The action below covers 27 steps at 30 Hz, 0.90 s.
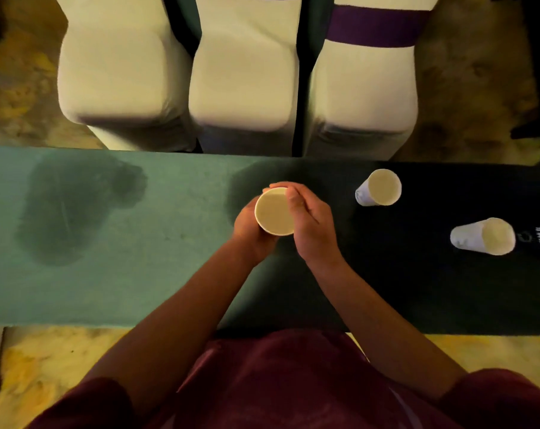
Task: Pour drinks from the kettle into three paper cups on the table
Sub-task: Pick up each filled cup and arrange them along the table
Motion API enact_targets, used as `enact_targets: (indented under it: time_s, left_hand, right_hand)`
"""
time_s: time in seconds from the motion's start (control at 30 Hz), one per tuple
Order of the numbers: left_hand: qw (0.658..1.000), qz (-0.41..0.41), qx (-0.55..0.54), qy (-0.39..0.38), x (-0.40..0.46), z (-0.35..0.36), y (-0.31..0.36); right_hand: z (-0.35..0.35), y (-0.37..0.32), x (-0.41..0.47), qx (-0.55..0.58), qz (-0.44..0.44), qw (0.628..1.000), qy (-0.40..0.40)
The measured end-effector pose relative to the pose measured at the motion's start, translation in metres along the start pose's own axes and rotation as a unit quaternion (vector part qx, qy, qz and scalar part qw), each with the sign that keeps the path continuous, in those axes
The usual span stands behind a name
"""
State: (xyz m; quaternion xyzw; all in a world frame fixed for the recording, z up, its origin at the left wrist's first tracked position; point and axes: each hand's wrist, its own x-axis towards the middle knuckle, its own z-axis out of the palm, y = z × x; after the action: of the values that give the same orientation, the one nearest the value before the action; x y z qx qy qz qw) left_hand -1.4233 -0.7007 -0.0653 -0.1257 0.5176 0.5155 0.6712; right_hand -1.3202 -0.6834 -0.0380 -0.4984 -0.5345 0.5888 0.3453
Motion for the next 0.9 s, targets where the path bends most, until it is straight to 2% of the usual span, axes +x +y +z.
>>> enact_targets:
  time_s: [0.2, 0.5, 0.9]
  left_hand:
    - [0.995, -0.041, 0.086, 0.004, 0.026, -0.031, 0.040]
    - [0.988, -0.071, 0.134, 0.025, 0.062, -0.056, 0.075]
    - [0.986, -0.122, 0.112, 0.007, 0.080, -0.089, 0.088]
  right_hand:
    - [0.044, 0.014, 0.020, -0.028, 0.024, 0.999, 0.025]
    - [0.079, 0.030, 0.046, -0.092, 0.046, 0.993, 0.056]
    - [0.104, 0.050, 0.079, -0.134, 0.068, 0.985, 0.081]
